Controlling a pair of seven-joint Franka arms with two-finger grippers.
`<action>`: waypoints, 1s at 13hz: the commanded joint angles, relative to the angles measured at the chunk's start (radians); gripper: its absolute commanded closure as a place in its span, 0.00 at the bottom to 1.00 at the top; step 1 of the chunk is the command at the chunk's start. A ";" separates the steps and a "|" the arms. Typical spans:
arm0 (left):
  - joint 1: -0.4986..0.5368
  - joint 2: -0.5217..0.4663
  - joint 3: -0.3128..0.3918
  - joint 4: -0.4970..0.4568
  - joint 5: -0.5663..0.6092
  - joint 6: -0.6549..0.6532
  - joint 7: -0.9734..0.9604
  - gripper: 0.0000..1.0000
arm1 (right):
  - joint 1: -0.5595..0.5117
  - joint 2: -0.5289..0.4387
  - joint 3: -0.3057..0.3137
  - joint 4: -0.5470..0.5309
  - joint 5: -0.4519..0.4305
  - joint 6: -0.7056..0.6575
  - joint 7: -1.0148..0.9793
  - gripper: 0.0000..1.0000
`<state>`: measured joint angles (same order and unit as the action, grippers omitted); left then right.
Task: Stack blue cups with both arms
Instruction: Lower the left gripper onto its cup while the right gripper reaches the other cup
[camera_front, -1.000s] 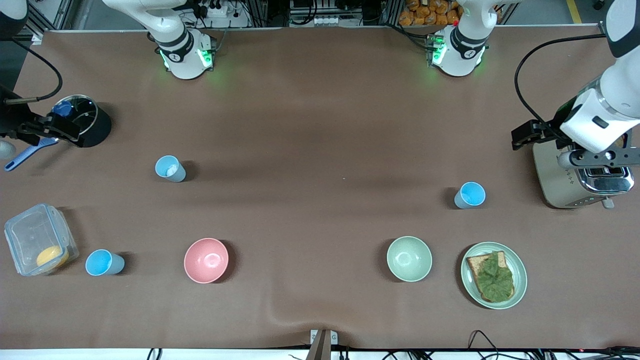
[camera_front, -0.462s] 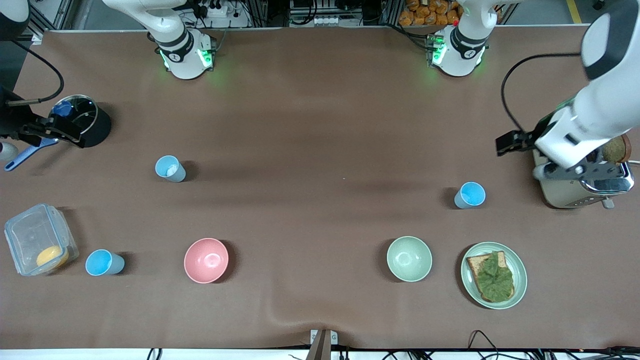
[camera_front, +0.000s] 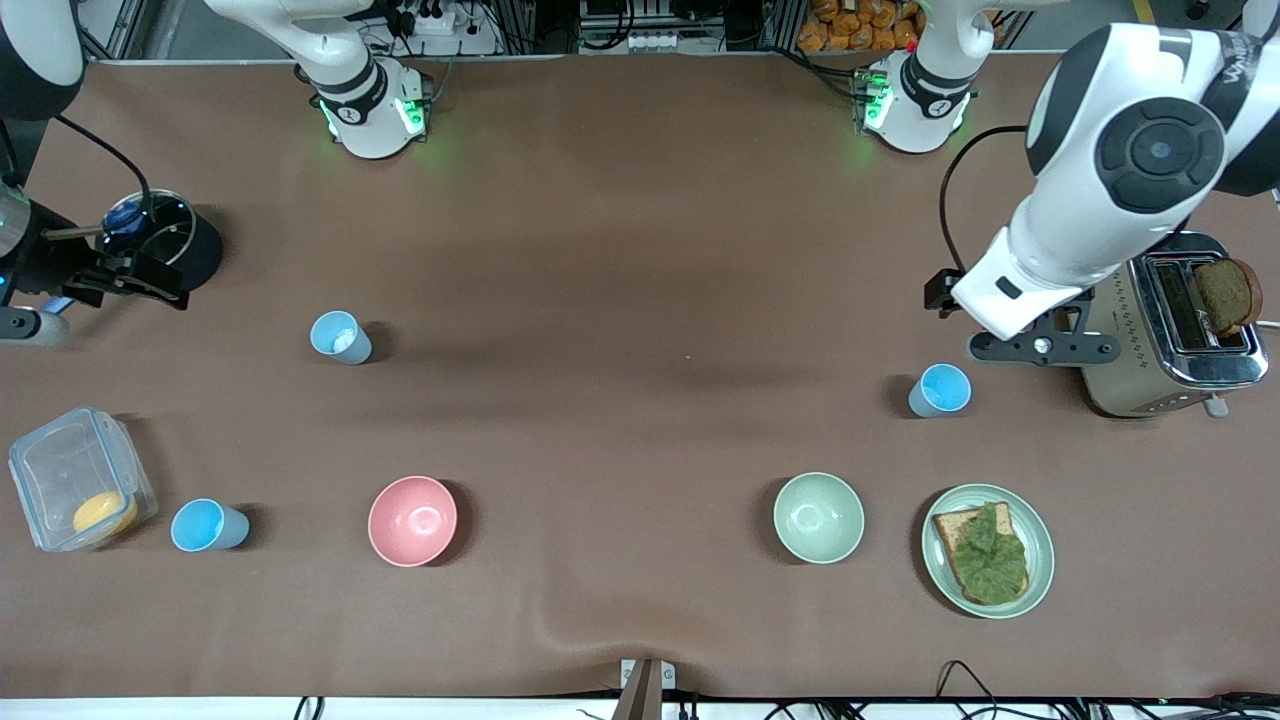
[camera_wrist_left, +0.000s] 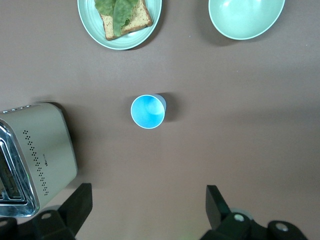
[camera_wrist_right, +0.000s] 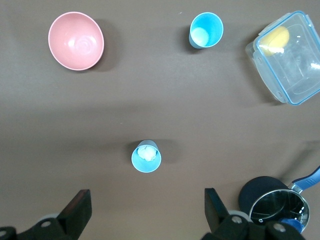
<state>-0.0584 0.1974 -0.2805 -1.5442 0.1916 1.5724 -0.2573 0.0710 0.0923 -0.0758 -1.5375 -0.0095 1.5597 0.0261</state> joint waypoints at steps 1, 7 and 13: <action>0.069 -0.012 0.001 -0.048 0.000 0.049 0.009 0.00 | 0.023 0.003 -0.009 -0.007 0.013 0.008 -0.002 0.00; 0.166 -0.012 0.001 -0.282 -0.093 0.309 0.023 0.00 | 0.019 0.000 -0.009 -0.041 0.014 0.011 -0.003 0.00; 0.210 0.094 0.003 -0.364 -0.092 0.465 0.044 0.00 | 0.050 -0.048 -0.009 -0.242 0.036 0.157 -0.003 0.00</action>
<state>0.1306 0.2584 -0.2724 -1.9019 0.1170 1.9972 -0.2398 0.0871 0.0949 -0.0754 -1.6859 0.0167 1.6709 0.0248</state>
